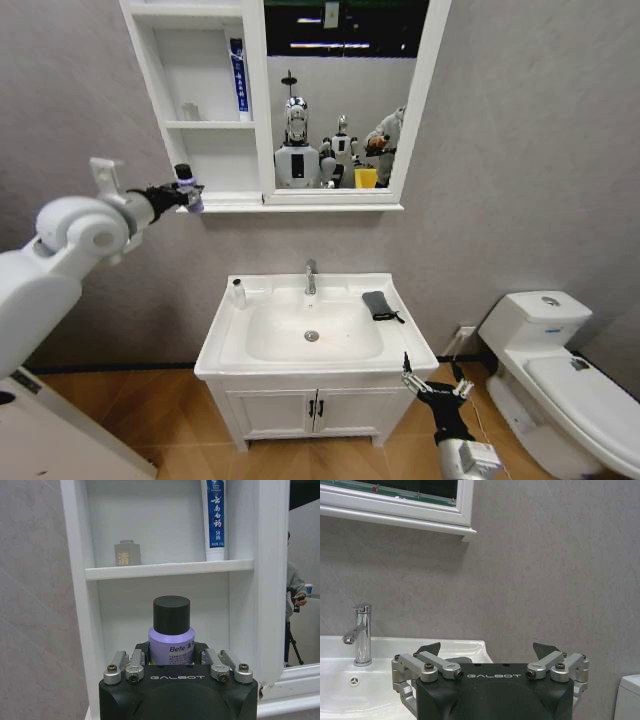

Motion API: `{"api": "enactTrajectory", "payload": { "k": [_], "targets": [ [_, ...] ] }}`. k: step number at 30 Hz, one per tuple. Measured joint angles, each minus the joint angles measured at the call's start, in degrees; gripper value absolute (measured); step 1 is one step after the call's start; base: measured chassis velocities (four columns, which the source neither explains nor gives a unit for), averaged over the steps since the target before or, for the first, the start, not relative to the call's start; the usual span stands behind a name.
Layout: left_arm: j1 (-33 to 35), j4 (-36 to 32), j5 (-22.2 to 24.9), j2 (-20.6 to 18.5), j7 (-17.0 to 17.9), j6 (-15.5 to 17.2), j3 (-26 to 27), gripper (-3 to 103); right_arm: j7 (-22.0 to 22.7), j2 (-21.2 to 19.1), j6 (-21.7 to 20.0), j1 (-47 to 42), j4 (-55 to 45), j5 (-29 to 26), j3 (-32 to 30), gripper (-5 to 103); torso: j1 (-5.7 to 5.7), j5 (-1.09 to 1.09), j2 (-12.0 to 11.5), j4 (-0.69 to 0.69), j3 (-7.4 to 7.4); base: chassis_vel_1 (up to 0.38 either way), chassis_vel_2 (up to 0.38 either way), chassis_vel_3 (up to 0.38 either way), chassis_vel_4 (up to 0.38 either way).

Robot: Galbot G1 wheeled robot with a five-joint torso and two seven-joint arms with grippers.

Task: Move facial cleanser and shampoo from washbasin to cabinet, then wipe washbasin with towel.

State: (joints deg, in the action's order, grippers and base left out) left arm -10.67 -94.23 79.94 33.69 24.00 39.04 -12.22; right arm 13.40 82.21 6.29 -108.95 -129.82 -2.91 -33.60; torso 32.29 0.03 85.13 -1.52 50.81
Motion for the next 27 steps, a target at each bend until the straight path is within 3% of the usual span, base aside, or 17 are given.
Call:
{"api": "enactTrajectory", "payload": {
  "k": [2,3,7,20,27],
  "targets": [
    [-4.9,4.9,0.0,2.8,0.0,0.9,-4.5,43,0.0,0.0,0.0,0.2,0.1,-0.1,-0.1,100,0.01,-0.02,0.0,-0.01,0.00,0.000,0.000,0.000,0.000],
    [-4.9,4.9,0.0,2.8,0.0,0.9,-4.5,43,0.0,0.0,0.0,0.2,0.1,-0.1,-0.1,100,0.01,-0.02,0.0,-0.01,0.00,0.000,0.000,0.000,0.000],
    [-9.7,14.5,-1.6,8.7,-0.4,1.7,-9.4,43,0.0,0.1,0.0,0.3,0.2,-0.8,-0.6,100,0.00,-0.03,0.0,0.01,0.01,0.000,0.000,0.000,0.000],
    [-12.4,31.3,-12.2,17.5,-6.8,-1.3,-12.3,43,0.3,-0.2,0.1,0.9,1.0,-1.7,-1.2,100,0.00,-0.02,0.0,0.00,-0.01,0.000,0.000,0.000,0.000],
    [-11.7,33.4,-13.3,18.1,-7.1,-1.5,-12.1,43,0.4,-0.3,0.1,0.9,1.2,-2.0,-1.7,100,0.00,-0.03,0.0,0.02,-0.01,0.000,0.000,0.000,0.000]
  ]
}}
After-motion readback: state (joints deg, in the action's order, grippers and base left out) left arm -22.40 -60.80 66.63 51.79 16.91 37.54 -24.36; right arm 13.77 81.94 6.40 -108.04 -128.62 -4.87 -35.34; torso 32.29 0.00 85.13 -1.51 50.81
